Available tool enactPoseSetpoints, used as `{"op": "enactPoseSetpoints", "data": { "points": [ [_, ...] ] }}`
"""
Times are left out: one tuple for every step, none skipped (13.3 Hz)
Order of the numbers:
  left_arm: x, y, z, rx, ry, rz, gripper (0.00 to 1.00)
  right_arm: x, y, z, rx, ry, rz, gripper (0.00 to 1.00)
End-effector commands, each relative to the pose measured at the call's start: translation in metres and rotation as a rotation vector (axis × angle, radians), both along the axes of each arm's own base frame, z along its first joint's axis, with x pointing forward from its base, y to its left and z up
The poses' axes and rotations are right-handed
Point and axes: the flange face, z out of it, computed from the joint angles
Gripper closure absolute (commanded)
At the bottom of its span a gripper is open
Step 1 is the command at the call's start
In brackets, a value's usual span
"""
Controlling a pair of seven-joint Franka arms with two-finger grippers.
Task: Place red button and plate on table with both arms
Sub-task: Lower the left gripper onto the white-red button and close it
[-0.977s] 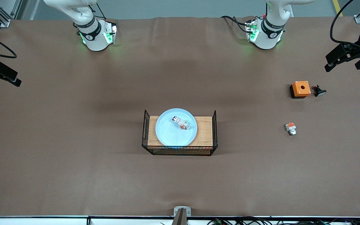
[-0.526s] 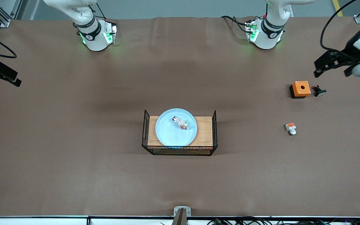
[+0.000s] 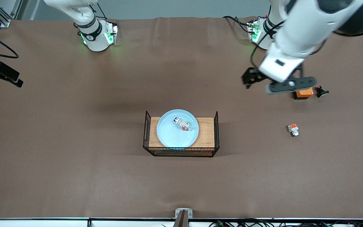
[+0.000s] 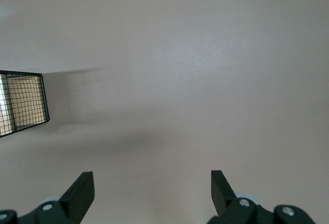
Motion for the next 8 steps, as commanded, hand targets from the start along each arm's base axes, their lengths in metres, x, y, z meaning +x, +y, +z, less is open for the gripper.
{"op": "enactPoseSetpoints", "data": {
  "points": [
    [0.009,-0.062,-0.024,-0.066,-0.019,0.137,0.0,0.003,0.003,0.002,0.008,-0.004,-0.001,0.0],
    [0.011,-0.084,-0.04,-0.085,-0.025,0.179,0.0,0.003,0.004,0.002,0.009,-0.002,0.002,0.0],
    [0.016,-0.099,-0.056,-0.101,-0.023,0.218,0.0,0.006,0.006,-0.003,0.007,0.007,0.008,0.0],
    [0.022,-0.113,-0.074,-0.11,-0.017,0.262,0.0,0.009,0.009,-0.009,0.007,0.016,0.014,0.0],
    [0.027,-0.127,-0.09,-0.121,-0.017,0.295,0.0,0.01,0.015,-0.011,0.006,0.019,0.027,0.0],
    [0.027,-0.14,-0.104,-0.134,-0.022,0.31,0.0,0.01,0.016,-0.012,0.005,0.023,0.025,0.0],
    [0.027,-0.152,-0.119,-0.147,-0.022,0.342,0.0,0.011,0.017,-0.015,0.006,0.029,0.025,0.0],
    [0.029,-0.16,-0.132,-0.156,-0.026,0.385,0.0,0.01,0.021,-0.016,0.008,0.032,0.028,0.0]
  ]
}}
